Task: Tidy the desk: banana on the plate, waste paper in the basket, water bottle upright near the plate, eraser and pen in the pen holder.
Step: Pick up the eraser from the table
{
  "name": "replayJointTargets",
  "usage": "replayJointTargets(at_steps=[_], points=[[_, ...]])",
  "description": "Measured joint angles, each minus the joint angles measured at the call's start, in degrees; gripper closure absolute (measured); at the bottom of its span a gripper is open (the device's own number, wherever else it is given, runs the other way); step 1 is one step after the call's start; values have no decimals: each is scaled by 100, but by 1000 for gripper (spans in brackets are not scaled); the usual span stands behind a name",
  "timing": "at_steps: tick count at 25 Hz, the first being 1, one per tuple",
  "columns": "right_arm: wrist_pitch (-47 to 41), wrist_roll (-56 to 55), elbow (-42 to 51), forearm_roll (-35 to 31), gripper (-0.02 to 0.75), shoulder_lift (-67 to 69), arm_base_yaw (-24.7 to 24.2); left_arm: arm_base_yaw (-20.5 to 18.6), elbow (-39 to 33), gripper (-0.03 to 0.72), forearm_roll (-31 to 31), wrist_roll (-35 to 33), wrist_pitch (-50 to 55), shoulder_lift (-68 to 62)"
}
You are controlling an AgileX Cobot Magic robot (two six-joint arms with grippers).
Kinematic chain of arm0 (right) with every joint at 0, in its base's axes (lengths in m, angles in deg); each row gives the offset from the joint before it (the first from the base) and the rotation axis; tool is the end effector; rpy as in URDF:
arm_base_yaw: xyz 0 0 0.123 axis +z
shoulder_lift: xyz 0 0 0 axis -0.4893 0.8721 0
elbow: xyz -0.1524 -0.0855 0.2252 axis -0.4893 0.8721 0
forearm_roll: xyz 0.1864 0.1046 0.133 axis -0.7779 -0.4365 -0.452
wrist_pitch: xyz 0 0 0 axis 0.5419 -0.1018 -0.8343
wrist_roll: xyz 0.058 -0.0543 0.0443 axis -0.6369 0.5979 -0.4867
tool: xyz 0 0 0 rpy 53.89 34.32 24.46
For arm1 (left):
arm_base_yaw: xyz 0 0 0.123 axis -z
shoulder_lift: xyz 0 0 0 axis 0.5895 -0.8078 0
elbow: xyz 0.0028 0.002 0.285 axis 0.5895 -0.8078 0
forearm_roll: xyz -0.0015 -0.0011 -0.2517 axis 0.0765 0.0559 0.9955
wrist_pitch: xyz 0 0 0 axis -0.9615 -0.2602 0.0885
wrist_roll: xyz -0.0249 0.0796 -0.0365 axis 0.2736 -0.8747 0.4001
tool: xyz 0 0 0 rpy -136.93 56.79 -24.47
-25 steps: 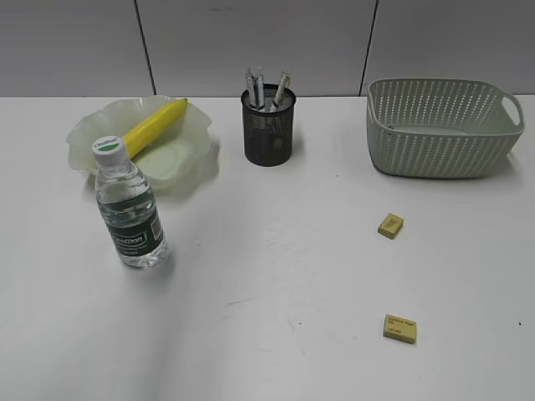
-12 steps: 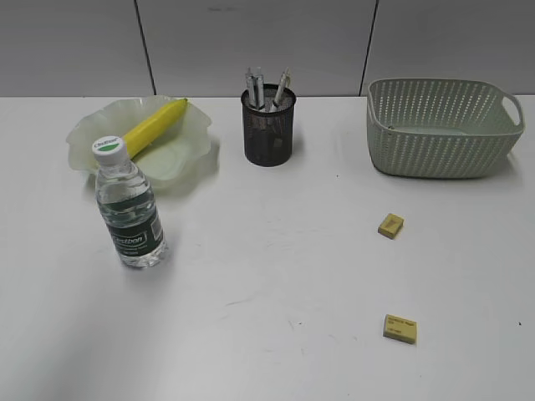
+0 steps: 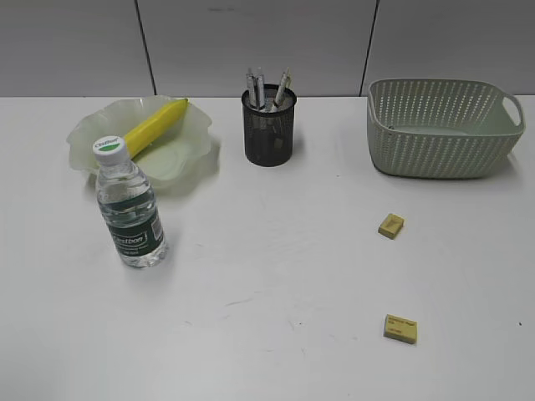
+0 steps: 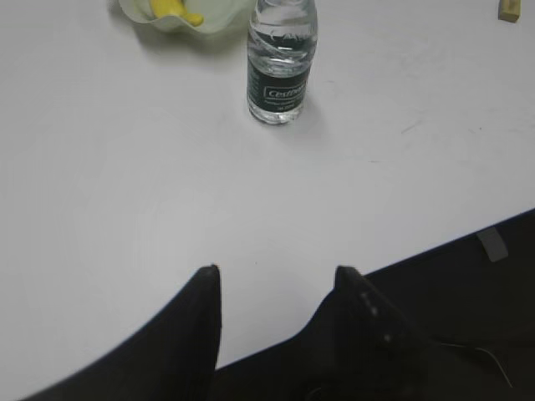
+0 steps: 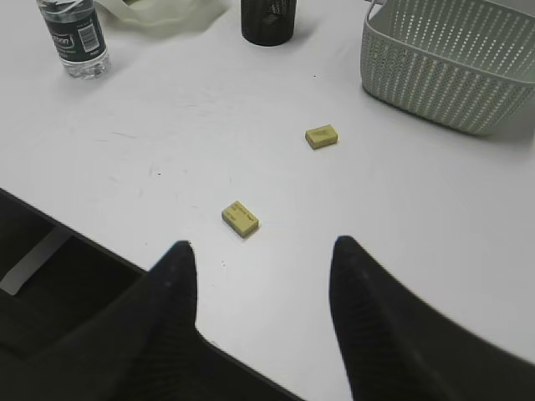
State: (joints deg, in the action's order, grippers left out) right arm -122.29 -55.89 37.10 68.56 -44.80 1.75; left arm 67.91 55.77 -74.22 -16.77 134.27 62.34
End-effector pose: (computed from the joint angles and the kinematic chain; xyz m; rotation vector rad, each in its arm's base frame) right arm -0.0058 -0.0023 0.2819 -0.5675 1.9380 0.3435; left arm 0.0363 -0.0138 0.3131 0.3862 2.3071 -0.2781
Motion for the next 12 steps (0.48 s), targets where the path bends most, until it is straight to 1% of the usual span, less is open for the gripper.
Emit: replayJointTargets(at_steps=[4,8,12], points=[[0,0,0,71,325,0,0,0,-521,358,10,0,-105,957],[102,0,-42,191,325,20,0,2,-649,358,-38,0,-348,1507],[781,0,-149,344,325,545,0,6,-706,358,-87,-39,-459,1636]])
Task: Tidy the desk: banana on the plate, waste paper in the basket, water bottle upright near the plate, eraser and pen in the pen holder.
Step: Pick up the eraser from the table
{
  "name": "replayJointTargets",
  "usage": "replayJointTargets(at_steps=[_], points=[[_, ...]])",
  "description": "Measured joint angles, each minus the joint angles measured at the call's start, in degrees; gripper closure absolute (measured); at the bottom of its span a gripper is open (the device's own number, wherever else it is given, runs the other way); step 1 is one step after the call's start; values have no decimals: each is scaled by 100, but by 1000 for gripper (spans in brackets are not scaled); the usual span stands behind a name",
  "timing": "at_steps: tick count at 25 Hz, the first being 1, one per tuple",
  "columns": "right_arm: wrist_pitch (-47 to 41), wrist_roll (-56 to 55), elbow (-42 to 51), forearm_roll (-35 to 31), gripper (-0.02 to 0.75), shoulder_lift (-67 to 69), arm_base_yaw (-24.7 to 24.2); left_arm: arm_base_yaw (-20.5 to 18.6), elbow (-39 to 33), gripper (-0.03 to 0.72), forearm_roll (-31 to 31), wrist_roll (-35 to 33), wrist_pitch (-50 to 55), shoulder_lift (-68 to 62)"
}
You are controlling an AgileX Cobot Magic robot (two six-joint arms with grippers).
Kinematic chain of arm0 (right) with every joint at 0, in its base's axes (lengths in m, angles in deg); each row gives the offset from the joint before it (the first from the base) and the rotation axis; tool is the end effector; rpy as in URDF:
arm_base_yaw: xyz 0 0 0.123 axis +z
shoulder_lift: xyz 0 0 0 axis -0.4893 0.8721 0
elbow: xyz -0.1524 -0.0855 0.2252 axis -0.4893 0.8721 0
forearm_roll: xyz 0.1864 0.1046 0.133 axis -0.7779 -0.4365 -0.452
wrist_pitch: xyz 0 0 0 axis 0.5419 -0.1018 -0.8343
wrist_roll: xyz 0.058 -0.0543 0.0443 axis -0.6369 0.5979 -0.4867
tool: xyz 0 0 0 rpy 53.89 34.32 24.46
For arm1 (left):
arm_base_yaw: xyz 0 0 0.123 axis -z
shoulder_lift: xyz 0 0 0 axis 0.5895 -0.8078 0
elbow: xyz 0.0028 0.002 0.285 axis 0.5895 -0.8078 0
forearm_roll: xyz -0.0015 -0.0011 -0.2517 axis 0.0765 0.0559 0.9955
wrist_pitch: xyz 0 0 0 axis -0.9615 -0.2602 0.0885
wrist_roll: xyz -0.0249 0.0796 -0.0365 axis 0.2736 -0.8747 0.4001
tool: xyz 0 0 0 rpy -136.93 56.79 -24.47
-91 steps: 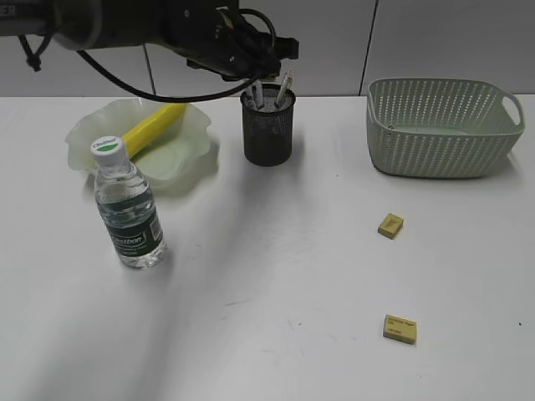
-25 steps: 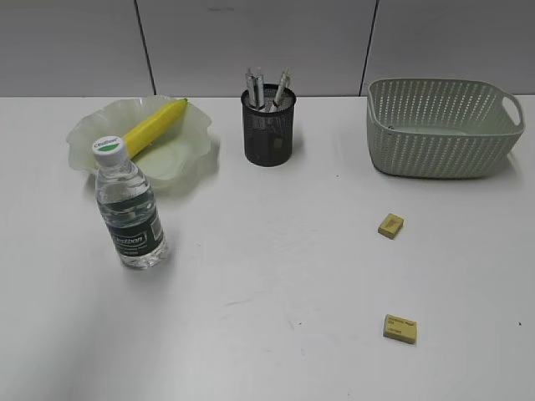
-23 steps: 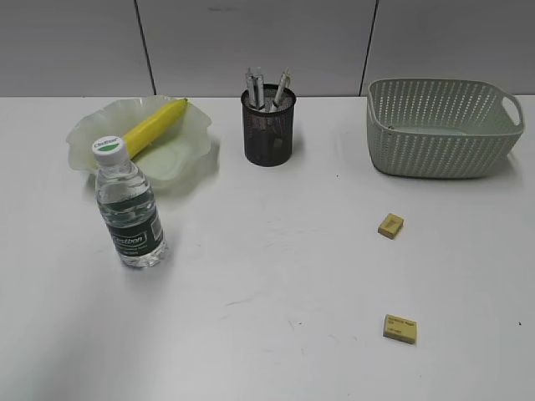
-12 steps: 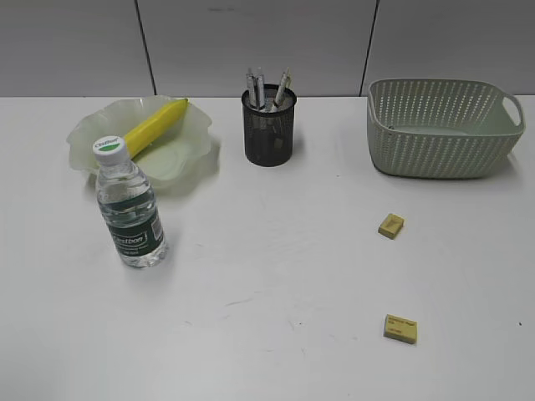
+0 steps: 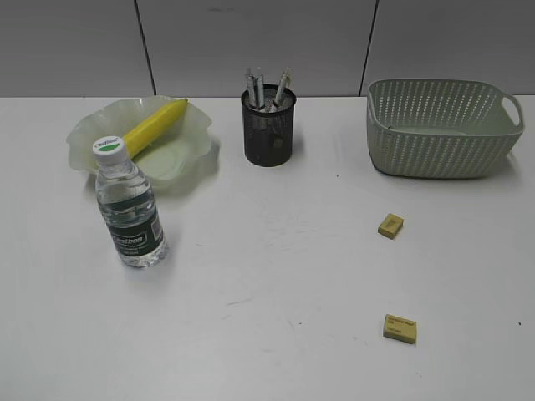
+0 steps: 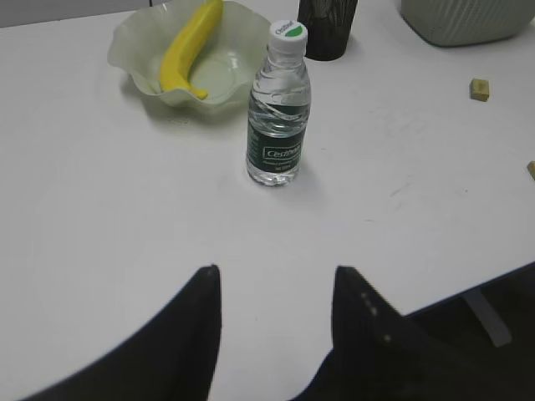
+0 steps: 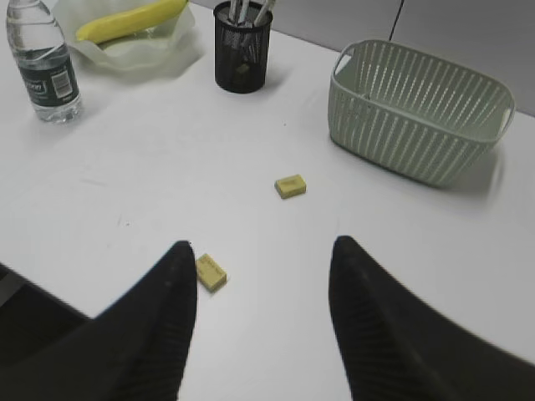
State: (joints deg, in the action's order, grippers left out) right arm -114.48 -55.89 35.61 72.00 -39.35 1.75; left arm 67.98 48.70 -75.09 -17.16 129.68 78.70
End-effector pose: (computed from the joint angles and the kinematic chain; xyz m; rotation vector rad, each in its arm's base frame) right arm 0.0117 0.0031 0.3005 -0.5500 1.8661 0.2868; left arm 0.0055 0.0064 0.2892 0.3499 2.0693 -0.3447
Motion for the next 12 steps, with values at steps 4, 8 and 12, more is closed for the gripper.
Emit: replayJointTargets(at_steps=[4,8,12], points=[[863,72,-32,180,325,1180,0,0,-25,364,99,-207,-24,20],[1430,101,-288,302,325,2849,0,0,-25,372,119,-229,-24,39],[1533,108,-951,378,325,4887,0,0,-25,375,126,-233,-37,39]])
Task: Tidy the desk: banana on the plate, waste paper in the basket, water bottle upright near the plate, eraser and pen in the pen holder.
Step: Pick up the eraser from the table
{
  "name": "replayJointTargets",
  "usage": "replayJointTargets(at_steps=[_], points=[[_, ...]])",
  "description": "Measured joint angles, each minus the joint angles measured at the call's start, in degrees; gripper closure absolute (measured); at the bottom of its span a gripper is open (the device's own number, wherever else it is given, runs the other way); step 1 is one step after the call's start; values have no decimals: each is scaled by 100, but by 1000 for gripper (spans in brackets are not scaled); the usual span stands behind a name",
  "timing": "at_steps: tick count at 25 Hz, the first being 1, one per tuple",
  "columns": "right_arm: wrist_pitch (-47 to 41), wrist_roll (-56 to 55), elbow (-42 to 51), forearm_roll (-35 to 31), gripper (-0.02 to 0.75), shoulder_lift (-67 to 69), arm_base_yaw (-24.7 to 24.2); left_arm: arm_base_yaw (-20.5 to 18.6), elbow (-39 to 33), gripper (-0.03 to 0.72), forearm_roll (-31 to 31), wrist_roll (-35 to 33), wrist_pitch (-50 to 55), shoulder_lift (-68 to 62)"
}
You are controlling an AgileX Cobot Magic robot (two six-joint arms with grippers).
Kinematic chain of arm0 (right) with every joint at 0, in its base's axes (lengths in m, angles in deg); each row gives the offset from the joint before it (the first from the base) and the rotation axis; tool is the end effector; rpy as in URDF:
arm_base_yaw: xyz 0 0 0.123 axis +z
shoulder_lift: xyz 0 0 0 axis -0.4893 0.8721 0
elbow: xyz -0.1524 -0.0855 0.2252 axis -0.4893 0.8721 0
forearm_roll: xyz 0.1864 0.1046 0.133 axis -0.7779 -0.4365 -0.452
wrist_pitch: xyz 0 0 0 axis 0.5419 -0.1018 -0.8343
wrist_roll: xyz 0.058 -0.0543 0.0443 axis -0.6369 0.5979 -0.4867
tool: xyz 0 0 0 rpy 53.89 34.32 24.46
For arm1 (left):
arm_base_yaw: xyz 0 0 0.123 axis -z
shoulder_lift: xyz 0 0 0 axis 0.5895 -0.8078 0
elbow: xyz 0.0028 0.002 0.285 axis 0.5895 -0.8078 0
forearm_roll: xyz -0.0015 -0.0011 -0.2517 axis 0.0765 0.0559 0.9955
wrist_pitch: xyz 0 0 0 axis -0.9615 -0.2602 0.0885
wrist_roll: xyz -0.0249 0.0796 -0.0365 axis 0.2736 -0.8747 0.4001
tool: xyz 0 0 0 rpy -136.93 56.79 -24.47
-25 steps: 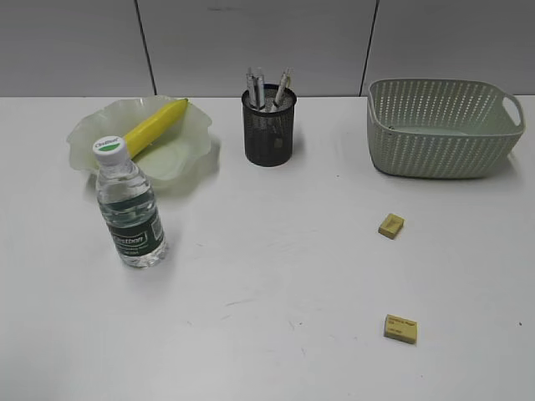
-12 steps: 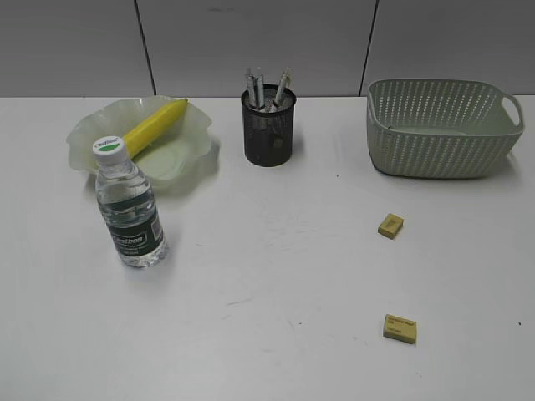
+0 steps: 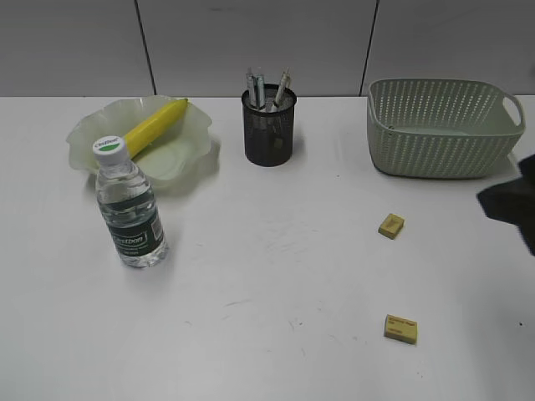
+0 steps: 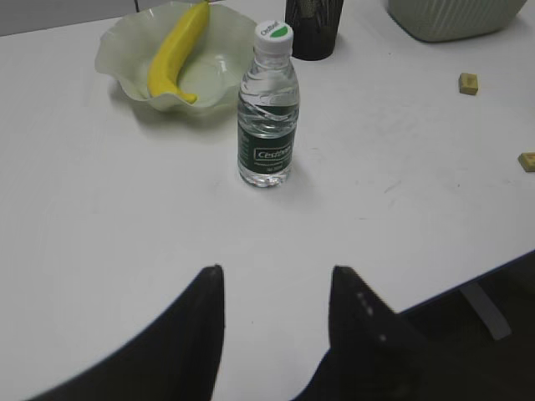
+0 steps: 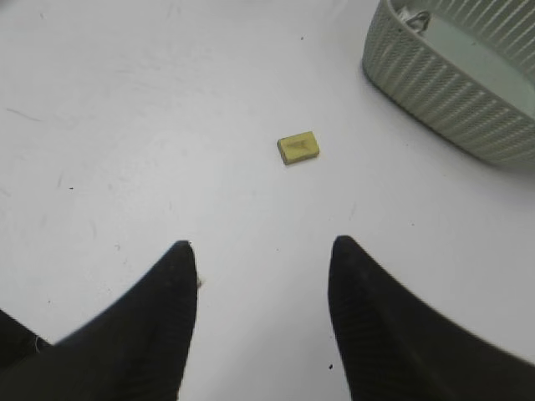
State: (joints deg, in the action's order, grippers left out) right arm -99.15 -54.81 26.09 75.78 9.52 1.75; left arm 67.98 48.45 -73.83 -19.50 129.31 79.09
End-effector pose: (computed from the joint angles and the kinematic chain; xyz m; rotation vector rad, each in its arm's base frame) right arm 0.1578 0.0879 0.2937 -0.7534 2.2288 0.1197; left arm 0.0043 0.0050 0.2883 0.3918 2.0548 -0.3486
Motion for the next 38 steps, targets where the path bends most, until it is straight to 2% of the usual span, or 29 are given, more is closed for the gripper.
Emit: replayJointTargets(at_steps=[6,10,14,17,22,30,38], points=[[-522,0,-1506,154,325,2606,0,0,0,376,7,-2,-12,0],[-923,1,-2413,394,305,3791,-25,0,0,378,7,-2,-18,0],[-1239,278,-3003,110,286,4648,-263,0,0,379,7,-2,-20,67],[-1280,588,-3124,-287,283,5049,-577,0,0,379,7,-2,-26,334],[-1268,934,-3142,-420,282,5416,-901,0,0,379,11,-2,-27,417],[-1174,1180,-3428,-506,195,5908,-911,0,0,379,11,-2,-27,417],[-1255,1225,-3973,-506,187,6607,-922,0,0,379,11,-2,-27,417]])
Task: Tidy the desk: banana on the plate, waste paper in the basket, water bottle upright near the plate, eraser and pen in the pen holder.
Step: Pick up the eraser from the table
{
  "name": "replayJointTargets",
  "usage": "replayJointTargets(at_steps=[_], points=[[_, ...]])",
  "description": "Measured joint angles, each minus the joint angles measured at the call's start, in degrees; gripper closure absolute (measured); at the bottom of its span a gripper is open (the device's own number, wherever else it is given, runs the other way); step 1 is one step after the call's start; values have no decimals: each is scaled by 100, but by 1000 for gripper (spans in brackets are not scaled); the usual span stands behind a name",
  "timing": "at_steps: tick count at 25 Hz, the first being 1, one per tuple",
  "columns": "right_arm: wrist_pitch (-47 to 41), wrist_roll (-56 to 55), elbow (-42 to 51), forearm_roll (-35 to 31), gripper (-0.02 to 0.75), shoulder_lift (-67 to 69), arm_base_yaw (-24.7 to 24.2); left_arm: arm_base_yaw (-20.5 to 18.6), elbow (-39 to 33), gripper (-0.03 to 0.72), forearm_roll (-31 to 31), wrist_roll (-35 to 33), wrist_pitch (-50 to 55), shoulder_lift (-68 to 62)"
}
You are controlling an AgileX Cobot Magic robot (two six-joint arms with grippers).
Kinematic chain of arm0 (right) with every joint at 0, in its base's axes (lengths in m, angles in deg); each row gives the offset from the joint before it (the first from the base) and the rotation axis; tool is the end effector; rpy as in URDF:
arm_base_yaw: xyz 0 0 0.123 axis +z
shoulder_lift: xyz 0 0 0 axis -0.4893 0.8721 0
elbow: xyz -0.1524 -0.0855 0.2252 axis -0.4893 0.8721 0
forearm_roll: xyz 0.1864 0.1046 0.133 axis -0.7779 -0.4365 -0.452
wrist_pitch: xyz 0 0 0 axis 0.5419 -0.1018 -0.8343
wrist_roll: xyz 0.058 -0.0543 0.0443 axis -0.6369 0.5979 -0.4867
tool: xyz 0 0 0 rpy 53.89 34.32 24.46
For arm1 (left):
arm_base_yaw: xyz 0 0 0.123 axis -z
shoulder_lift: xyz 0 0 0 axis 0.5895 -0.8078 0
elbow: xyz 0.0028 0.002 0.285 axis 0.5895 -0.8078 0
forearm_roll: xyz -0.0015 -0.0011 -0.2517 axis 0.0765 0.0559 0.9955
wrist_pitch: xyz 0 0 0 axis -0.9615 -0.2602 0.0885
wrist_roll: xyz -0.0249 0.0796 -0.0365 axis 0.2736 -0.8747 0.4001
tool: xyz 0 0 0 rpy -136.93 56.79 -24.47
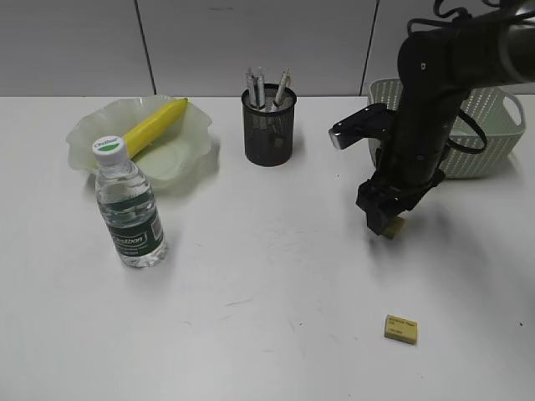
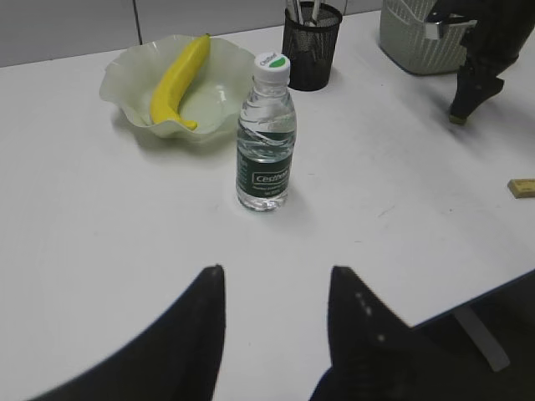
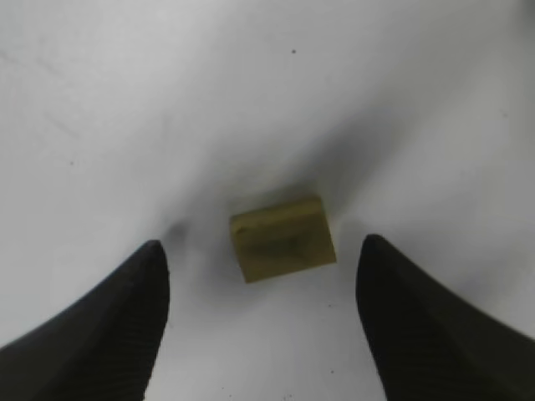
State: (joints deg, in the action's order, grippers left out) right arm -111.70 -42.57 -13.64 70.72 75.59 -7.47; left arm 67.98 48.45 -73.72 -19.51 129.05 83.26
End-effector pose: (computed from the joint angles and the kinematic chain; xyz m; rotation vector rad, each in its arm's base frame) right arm 0.3740 0.1480 0.1318 -0.9774 2.8707 -0.0199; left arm -0.0059 0.0111 0.2883 0.3745 1.9808 -0.3744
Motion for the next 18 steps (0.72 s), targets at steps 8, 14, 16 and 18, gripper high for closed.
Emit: replayJointTargets(at_steps=[8,14,16,18], points=[[-191,63,-237,-6,187,434,-71,0,0,379,0,0,0,0],[-187,70,-254,-45,213,516,-144,0,0,379,0,0,0,0],[-187,130,-254,-106,225,555,-144,0,0,379,0,0,0,0],[-187,158,-254,-144,259,555,-144,0,0,379,0,0,0,0]])
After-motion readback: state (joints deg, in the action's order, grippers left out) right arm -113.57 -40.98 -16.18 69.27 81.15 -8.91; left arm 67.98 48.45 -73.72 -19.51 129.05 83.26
